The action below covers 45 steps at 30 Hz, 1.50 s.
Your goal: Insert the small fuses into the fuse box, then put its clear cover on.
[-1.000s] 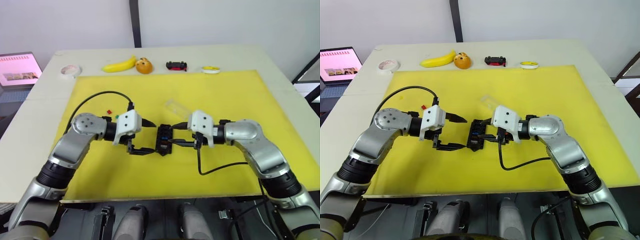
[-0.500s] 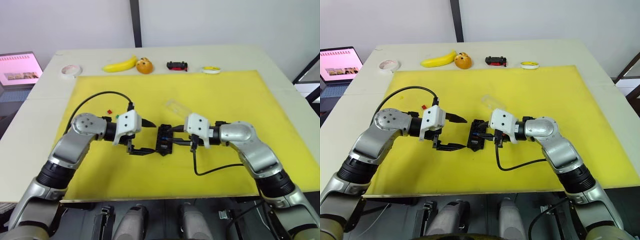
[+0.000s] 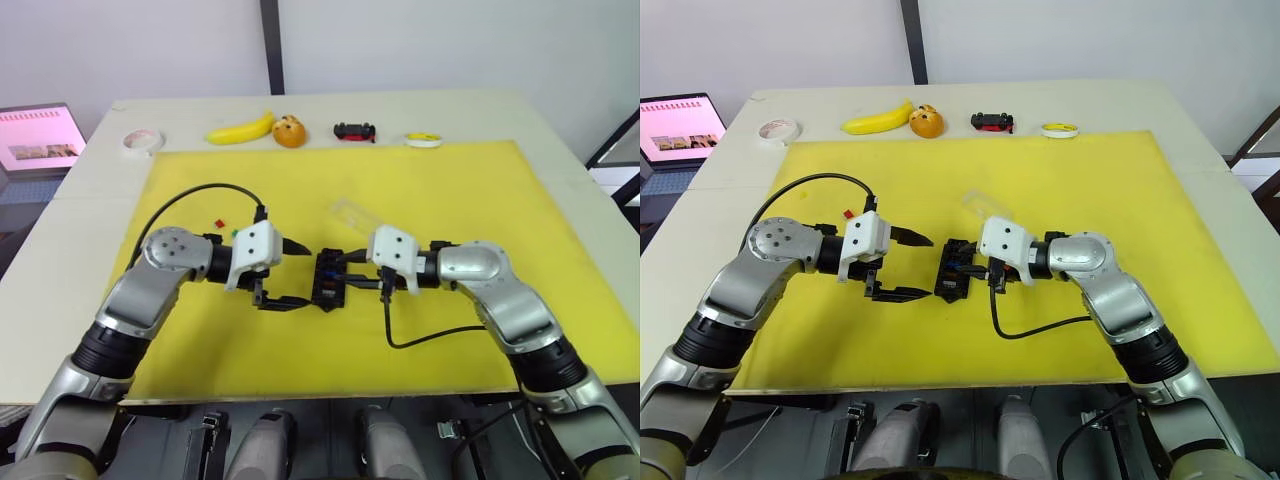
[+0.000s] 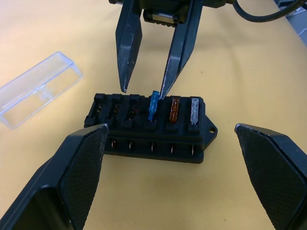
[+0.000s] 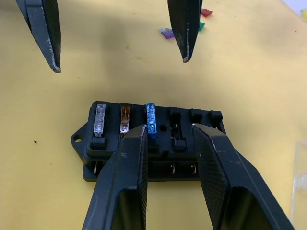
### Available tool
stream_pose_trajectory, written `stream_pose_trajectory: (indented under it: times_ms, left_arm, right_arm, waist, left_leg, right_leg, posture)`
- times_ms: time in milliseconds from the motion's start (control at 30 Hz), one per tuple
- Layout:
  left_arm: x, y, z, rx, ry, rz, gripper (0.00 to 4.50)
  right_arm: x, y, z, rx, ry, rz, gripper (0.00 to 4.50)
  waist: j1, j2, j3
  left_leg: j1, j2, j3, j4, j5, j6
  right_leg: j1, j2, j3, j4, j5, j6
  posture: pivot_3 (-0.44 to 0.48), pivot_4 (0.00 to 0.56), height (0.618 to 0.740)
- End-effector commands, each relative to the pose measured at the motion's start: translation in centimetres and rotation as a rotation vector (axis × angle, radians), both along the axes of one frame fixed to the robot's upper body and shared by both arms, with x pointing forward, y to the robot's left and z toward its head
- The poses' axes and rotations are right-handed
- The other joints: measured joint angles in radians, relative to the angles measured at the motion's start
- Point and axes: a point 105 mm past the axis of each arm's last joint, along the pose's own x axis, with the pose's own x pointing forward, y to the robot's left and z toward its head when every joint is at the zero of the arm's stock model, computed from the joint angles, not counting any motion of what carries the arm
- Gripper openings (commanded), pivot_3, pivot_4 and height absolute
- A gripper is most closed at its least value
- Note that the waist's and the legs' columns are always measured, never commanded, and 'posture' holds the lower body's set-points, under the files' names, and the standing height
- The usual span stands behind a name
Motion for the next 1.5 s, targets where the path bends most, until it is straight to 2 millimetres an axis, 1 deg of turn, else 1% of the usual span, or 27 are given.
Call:
stream_pose_trajectory:
  times_ms: [33, 67, 333, 500, 700, 800, 967, 1133, 1367, 1500]
  left_arm:
    - [0.0, 0.2, 0.9, -0.012, -0.042, 0.004, 4.50]
    - [0.0, 0.2, 0.9, -0.012, -0.043, 0.005, 4.50]
    - [0.1, 0.2, 1.0, -0.013, -0.046, 0.011, 4.50]
    - [0.1, 0.3, 0.8, -0.006, -0.042, 0.012, 4.50]
    - [0.0, 0.4, 0.5, 0.015, -0.042, 0.002, 4.50]
    - [0.0, 0.5, 0.4, 0.017, -0.041, 0.003, 4.50]
    - [0.1, 0.6, 0.2, 0.018, -0.041, 0.010, 4.50]
    - [0.0, 0.5, 0.2, 0.012, -0.041, 0.016, 4.50]
    - [-0.1, 0.6, 0.0, 0.011, -0.041, 0.022, 4.50]
    - [0.0, 0.6, 0.0, 0.010, -0.043, 0.024, 4.50]
  right_arm:
    - [-0.4, 0.9, 1.0, 0.020, -0.026, 0.042, 0.20]
    - [-0.5, 1.0, 1.0, 0.022, -0.020, 0.045, 0.09]
    - [-0.7, 1.3, 1.4, 0.044, 0.001, 0.051, 0.09]
    - [-0.6, 1.3, 2.5, 0.044, -0.012, 0.056, 0.09]
    - [-0.7, 1.5, 2.9, -0.046, 0.024, 0.086, 0.09]
    - [-0.6, 1.3, 2.7, -0.126, 0.068, 0.092, 0.09]
    - [-0.4, 1.2, 2.6, -0.186, 0.088, 0.093, 0.09]
    - [0.0, 1.4, 2.8, -0.206, 0.090, 0.085, 0.09]
    - [0.0, 1.6, 3.5, -0.213, 0.104, 0.093, 0.09]
    - [0.5, 1.6, 3.6, -0.238, 0.097, 0.084, 0.09]
  waist:
    - [0.000, 0.000, 0.000]
    - [0.000, 0.000, 0.000]
    - [0.000, 0.000, 0.000]
    - [-0.001, 0.000, 0.000]
    - [0.000, 0.000, 0.000]
    - [-0.001, 0.000, 0.000]
    - [0.000, 0.000, 0.000]
    - [-0.001, 0.000, 0.000]
    - [0.000, 0.000, 0.000]
    - [0.000, 0.000, 0.000]
  left_leg:
    - [0.000, 0.000, 0.000, 0.000, 0.000, 0.000]
    - [0.000, 0.000, 0.000, 0.000, 0.000, 0.000]
    - [0.000, 0.000, 0.000, 0.000, 0.000, 0.000]
    - [0.000, 0.000, 0.000, 0.000, 0.000, 0.000]
    - [0.000, 0.000, 0.000, 0.000, 0.000, 0.000]
    - [0.000, 0.000, 0.000, 0.000, 0.000, 0.000]
    - [0.000, 0.000, 0.000, 0.000, 0.000, 0.000]
    - [0.000, 0.000, 0.000, 0.000, 0.000, 0.000]
    - [0.000, 0.000, 0.000, 0.000, 0.000, 0.000]
    - [0.000, 0.000, 0.000, 0.000, 0.000, 0.000]
  right_leg:
    - [0.000, 0.000, 0.000, 0.000, 0.000, 0.000]
    - [0.000, 0.000, 0.000, 0.000, 0.000, 0.000]
    - [0.000, 0.000, 0.000, 0.000, 0.000, 0.000]
    - [0.000, 0.000, 0.000, 0.000, 0.000, 0.000]
    - [0.000, 0.000, 0.000, 0.000, 0.000, 0.000]
    - [0.000, 0.000, 0.000, 0.000, 0.000, 0.000]
    - [0.000, 0.000, 0.000, 0.000, 0.000, 0.000]
    - [0.000, 0.000, 0.000, 0.000, 0.000, 0.000]
    - [0.000, 0.000, 0.000, 0.000, 0.000, 0.000]
    - [0.000, 0.000, 0.000, 0.000, 0.000, 0.000]
  posture:
    - [0.000, 0.150, 0.740]
    - [0.000, 0.150, 0.740]
    - [0.000, 0.150, 0.740]
    - [0.000, 0.150, 0.740]
    - [0.000, 0.150, 0.740]
    - [0.000, 0.150, 0.740]
    - [0.000, 0.150, 0.740]
    - [0.000, 0.150, 0.740]
    - [0.000, 0.150, 0.740]
    - [0.000, 0.150, 0.740]
